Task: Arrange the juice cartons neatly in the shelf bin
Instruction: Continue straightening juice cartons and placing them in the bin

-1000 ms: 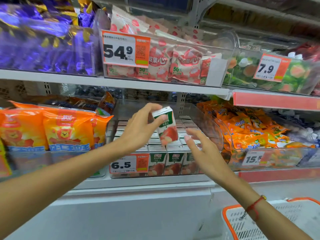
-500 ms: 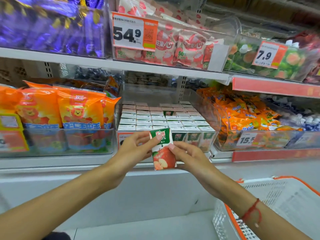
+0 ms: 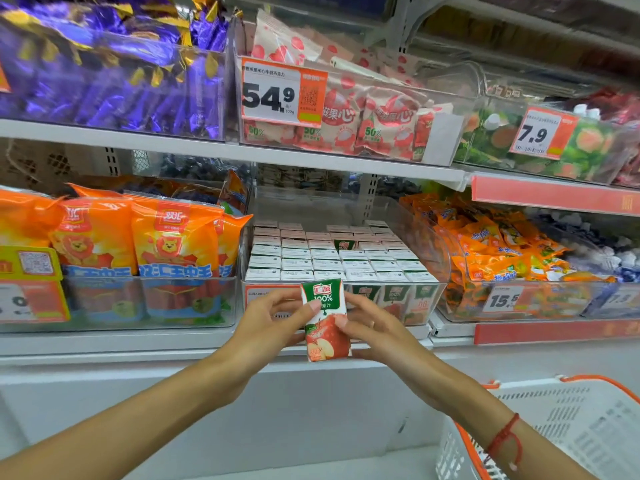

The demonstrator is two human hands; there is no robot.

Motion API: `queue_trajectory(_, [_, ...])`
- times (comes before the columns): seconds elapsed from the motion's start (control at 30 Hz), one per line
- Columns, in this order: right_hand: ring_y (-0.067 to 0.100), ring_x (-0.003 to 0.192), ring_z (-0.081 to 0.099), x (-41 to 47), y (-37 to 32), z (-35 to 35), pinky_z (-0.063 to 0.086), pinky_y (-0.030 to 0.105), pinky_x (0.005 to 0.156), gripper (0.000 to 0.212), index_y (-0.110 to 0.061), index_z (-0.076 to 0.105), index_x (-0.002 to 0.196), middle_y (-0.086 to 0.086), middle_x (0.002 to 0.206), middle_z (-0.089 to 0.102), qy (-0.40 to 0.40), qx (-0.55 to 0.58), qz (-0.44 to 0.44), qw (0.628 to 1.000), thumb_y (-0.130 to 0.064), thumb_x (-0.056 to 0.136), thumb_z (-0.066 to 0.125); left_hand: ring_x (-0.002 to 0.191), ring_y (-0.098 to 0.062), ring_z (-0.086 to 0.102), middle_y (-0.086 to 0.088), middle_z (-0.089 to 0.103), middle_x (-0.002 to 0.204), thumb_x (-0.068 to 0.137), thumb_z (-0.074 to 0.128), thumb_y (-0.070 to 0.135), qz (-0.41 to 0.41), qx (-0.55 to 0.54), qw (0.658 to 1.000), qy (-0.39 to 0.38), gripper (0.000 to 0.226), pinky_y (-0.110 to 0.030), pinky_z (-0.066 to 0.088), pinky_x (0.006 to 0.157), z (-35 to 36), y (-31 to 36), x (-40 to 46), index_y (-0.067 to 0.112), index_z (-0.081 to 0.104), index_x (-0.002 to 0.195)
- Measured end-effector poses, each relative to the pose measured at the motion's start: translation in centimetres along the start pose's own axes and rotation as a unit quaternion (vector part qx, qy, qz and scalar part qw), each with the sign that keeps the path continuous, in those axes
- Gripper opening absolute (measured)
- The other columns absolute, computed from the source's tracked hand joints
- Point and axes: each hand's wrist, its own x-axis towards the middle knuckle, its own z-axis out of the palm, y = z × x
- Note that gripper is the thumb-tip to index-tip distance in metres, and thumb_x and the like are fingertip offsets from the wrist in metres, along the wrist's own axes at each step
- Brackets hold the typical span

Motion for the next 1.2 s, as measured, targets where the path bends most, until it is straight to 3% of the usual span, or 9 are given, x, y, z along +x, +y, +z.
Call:
queue_trajectory(0.1, [0.005,0.097,0.068,-0.1,0.2,0.1,0.053,0.017,0.075,0.045,-0.043,0.054,0.125,-0.005,0.106,0.071,-0.003,0.009,-0.021,1.000,-0.023,0.088,0.070,0.099,-0.010,0.069,0.001,0.070,0.114,0.089,0.066,0.027,-0.002,-0.015,1.000,-0.022,0.034,-0.018,0.057,0.072,-0.3,0.0,0.1,0.020,0.063,0.122])
queue_trajectory(0.2, [0.011,0.094,0.067,-0.1,0.4,0.6,0.055,0.024,0.079,0.052,-0.040,0.052,0.129,-0.003,0.104,0.069,0.049,-0.046,-0.046,0.997,-0.027,0.084,0.074,0.097,-0.003,0.069,0.008,0.071,0.111,0.091,0.064,0.030,0.006,-0.002,0.999,-0.039,0.027,-0.018,0.056,0.074,-0.7,-0.2,0.1,0.030,0.065,0.118])
queue_trajectory(0.3, [0.007,0.091,0.064,0.0,0.5,1.1,0.056,0.028,0.081,0.053,-0.043,0.054,0.126,-0.013,0.095,0.068,0.112,-0.134,-0.098,0.980,-0.029,0.080,0.078,0.091,0.003,0.068,0.015,0.071,0.102,0.086,0.068,0.039,0.022,0.031,0.999,-0.014,0.022,-0.020,0.057,0.077,-0.5,-0.6,0.3,0.039,0.069,0.108])
queue_trajectory(0.43, [-0.002,0.083,0.061,-0.2,0.7,1.9,0.053,0.016,0.070,0.055,-0.055,0.052,0.115,-0.035,0.088,0.060,0.122,-0.229,-0.147,0.954,-0.032,0.075,0.081,0.083,0.001,0.070,0.016,0.074,0.086,0.078,0.073,0.044,-0.006,0.033,0.999,0.005,0.024,-0.020,0.057,0.071,0.1,-1.1,0.4,0.033,0.068,0.099])
queue_trajectory(0.53, [0.005,0.083,0.066,0.0,0.5,1.5,0.055,0.021,0.074,0.037,-0.046,0.060,0.114,-0.017,0.090,0.068,0.079,-0.151,-0.098,0.981,-0.032,0.083,0.074,0.079,0.000,0.071,0.013,0.075,0.084,0.084,0.069,0.040,-0.017,0.048,0.998,-0.021,0.012,-0.012,0.053,0.062,-0.3,-1.0,0.4,0.033,0.067,0.095])
queue_trajectory(0.6, [0.010,0.081,0.071,0.1,0.1,1.0,0.055,0.019,0.070,0.015,-0.037,0.068,0.105,-0.006,0.089,0.074,0.054,-0.065,-0.048,0.995,-0.034,0.091,0.064,0.084,-0.001,0.070,0.016,0.074,0.084,0.086,0.068,0.041,-0.014,0.078,0.996,-0.033,0.005,-0.013,0.053,0.069,-0.8,-0.6,0.6,0.039,0.066,0.090])
queue_trajectory(0.77, [0.009,0.072,0.071,0.3,0.3,0.5,0.054,0.018,0.070,0.025,-0.024,0.074,0.094,-0.003,0.081,0.074,0.047,-0.028,0.017,0.998,-0.045,0.090,0.061,0.104,-0.007,0.064,0.010,0.071,0.106,0.080,0.070,0.047,-0.034,0.105,0.993,-0.050,0.035,-0.033,0.050,0.099,-1.0,0.0,0.7,0.039,0.059,0.112])
queue_trajectory(1.03, [-0.004,0.106,0.063,-0.1,-0.2,1.1,0.052,0.023,0.094,0.033,-0.033,0.060,0.125,-0.018,0.117,0.068,-0.046,-0.039,0.058,0.996,-0.042,0.094,0.057,0.098,-0.006,0.070,0.010,0.074,0.104,0.086,0.065,0.043,-0.034,0.043,0.997,-0.060,0.043,-0.031,0.047,0.102,-1.3,0.6,0.6,0.028,0.059,0.126])
queue_trajectory(1.2, [0.001,0.105,0.065,-0.2,-0.5,1.3,0.052,0.022,0.093,0.027,-0.030,0.066,0.114,-0.012,0.110,0.072,-0.005,-0.009,0.038,0.999,-0.037,0.088,0.066,0.104,-0.005,0.068,0.009,0.074,0.109,0.081,0.062,0.051,-0.022,0.023,0.995,-0.091,0.056,-0.031,0.043,0.105,-1.5,0.6,0.2,0.028,0.056,0.132])
